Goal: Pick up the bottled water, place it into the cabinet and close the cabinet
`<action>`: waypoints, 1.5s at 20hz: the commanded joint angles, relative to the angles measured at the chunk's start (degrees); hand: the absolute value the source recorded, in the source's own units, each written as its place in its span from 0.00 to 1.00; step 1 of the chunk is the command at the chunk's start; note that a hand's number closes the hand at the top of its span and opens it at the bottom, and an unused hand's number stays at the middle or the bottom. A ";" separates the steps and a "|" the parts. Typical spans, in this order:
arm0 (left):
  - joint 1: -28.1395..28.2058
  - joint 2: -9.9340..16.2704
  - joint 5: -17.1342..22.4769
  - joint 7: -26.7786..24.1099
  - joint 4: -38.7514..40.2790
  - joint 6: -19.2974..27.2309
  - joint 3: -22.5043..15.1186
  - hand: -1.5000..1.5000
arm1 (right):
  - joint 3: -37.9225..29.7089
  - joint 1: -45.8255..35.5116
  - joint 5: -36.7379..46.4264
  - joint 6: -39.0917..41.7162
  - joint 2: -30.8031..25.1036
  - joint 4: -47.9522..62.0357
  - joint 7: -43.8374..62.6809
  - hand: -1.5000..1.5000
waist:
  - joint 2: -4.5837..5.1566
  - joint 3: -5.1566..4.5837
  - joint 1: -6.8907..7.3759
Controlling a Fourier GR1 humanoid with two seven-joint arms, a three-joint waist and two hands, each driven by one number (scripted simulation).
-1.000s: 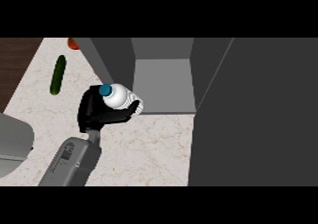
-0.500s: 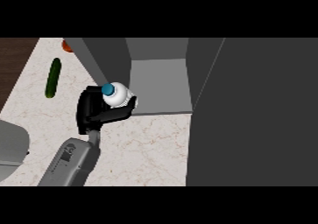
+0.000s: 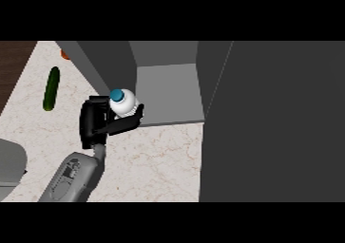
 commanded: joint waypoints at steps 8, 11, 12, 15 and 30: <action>-16.46 1.49 -9.35 3.80 13.03 4.05 -3.31 1.00 | 0.62 -1.93 0.16 0.24 0.63 1.28 -0.16 0.00 | 1.97 0.08 -3.18; -16.42 3.00 -11.33 4.45 14.14 6.01 -3.32 1.00 | -0.85 -2.06 -0.36 1.26 -0.70 1.90 -0.43 0.00 | 2.18 0.11 -3.58; -16.46 3.54 -12.36 4.59 14.31 6.95 -3.52 1.00 | -0.23 -1.03 -0.29 0.74 -0.61 0.52 0.14 0.00 | 2.05 0.08 -4.00; -15.78 3.12 -12.37 3.97 16.37 7.64 -3.41 0.00 | 0.02 -0.78 -0.14 0.67 0.09 1.23 -1.41 0.00 | 2.11 0.00 -3.74; -15.44 4.52 -11.30 6.77 14.17 8.17 -3.64 0.00 | 1.07 -1.14 0.19 1.23 -0.58 1.49 -0.48 0.00 | 2.14 -0.15 -3.66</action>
